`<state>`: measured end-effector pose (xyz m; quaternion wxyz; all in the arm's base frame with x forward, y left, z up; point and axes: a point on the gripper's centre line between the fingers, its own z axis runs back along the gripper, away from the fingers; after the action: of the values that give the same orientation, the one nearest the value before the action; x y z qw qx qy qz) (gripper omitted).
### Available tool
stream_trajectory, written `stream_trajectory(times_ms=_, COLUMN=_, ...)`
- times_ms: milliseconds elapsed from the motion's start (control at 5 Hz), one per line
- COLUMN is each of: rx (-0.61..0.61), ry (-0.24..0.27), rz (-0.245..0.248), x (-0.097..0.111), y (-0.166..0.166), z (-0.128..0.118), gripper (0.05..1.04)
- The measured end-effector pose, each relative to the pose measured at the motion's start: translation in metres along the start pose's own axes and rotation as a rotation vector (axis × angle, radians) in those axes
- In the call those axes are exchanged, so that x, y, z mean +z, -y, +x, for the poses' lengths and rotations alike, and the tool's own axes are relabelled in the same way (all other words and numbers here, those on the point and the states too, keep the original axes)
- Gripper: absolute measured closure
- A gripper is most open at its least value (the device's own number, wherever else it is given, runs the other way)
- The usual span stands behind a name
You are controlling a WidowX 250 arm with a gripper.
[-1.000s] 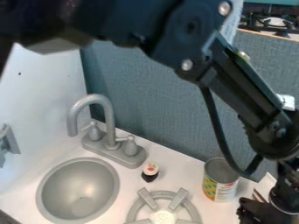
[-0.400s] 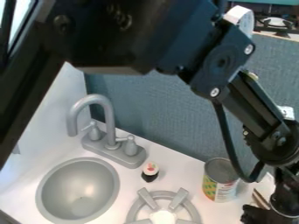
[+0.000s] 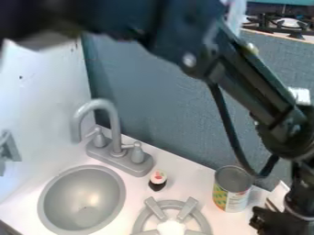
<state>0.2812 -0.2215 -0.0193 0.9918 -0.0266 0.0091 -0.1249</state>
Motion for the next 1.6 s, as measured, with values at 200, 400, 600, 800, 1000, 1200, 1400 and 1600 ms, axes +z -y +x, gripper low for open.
stream_trajectory(times_ms=200, rx=0.047, ry=-0.004, rz=-0.005, x=0.022, y=-0.004, z=-0.019, gripper=0.453)
stream_trajectory(times_ms=400, rx=0.079, ry=-0.05, rz=0.051, x=0.032, y=-0.02, z=-0.035, gripper=0.453)
stream_trajectory(times_ms=600, rx=0.097, ry=-0.08, rz=0.116, x=0.036, y=-0.049, z=-0.044, gripper=0.453)
stream_trajectory(times_ms=800, rx=0.132, ry=-0.096, rz=0.132, x=0.036, y=-0.076, z=-0.052, gripper=0.453)
stream_trajectory(times_ms=1000, rx=0.148, ry=-0.095, rz=0.137, x=0.032, y=-0.097, z=-0.052, gripper=0.453)
stream_trajectory(times_ms=1200, rx=0.148, ry=-0.081, rz=0.132, x=0.031, y=-0.113, z=-0.048, gripper=0.453)
stream_trajectory(times_ms=1400, rx=0.176, ry=-0.089, rz=0.142, x=0.025, y=-0.128, z=-0.055, gripper=0.453)
stream_trajectory(times_ms=1600, rx=0.212, ry=-0.088, rz=0.136, x=0.019, y=-0.142, z=-0.06, gripper=0.453)
